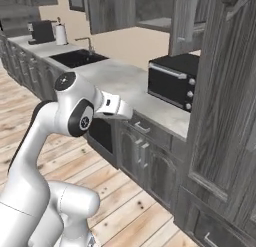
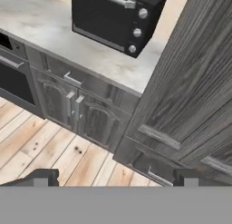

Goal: Retrieve the tupperware and aluminum foil from the cabinet and place them on the dining counter near the plate with lime and broccoli to prepare for storing leftovers.

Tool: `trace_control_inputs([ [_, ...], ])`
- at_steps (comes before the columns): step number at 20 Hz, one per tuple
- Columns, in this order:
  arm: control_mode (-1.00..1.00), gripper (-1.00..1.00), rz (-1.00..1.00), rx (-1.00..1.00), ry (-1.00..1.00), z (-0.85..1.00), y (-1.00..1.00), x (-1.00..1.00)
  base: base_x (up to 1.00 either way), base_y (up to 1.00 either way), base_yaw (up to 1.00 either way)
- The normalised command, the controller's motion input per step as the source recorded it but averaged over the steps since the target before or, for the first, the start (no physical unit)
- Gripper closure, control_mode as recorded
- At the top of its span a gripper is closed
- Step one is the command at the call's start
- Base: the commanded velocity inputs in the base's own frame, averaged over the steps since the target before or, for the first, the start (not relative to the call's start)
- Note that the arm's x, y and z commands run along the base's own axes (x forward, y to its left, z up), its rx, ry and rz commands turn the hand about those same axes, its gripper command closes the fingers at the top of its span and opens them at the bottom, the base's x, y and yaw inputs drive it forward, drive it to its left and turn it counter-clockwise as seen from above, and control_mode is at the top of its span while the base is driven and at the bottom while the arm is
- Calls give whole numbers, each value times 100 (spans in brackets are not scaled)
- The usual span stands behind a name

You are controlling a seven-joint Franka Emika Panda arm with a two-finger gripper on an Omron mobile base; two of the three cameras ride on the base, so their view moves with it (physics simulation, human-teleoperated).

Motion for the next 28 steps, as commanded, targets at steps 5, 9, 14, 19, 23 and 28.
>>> trace_control_inputs([
  [5,100,-100,0,0,0,0,0,0,100,36,-10],
  [9,100,-100,0,0,0,0,0,0,100,54,-32],
  [14,100,-100,0,0,0,0,0,0,100,49,-45],
  [19,100,-100,0,0,0,0,0,0,100,67,-41],
  [23,100,-100,0,0,0,0,0,0,97,78,-41],
  [28,100,-100,0,0,0,0,0,0,69,100,-34],
])
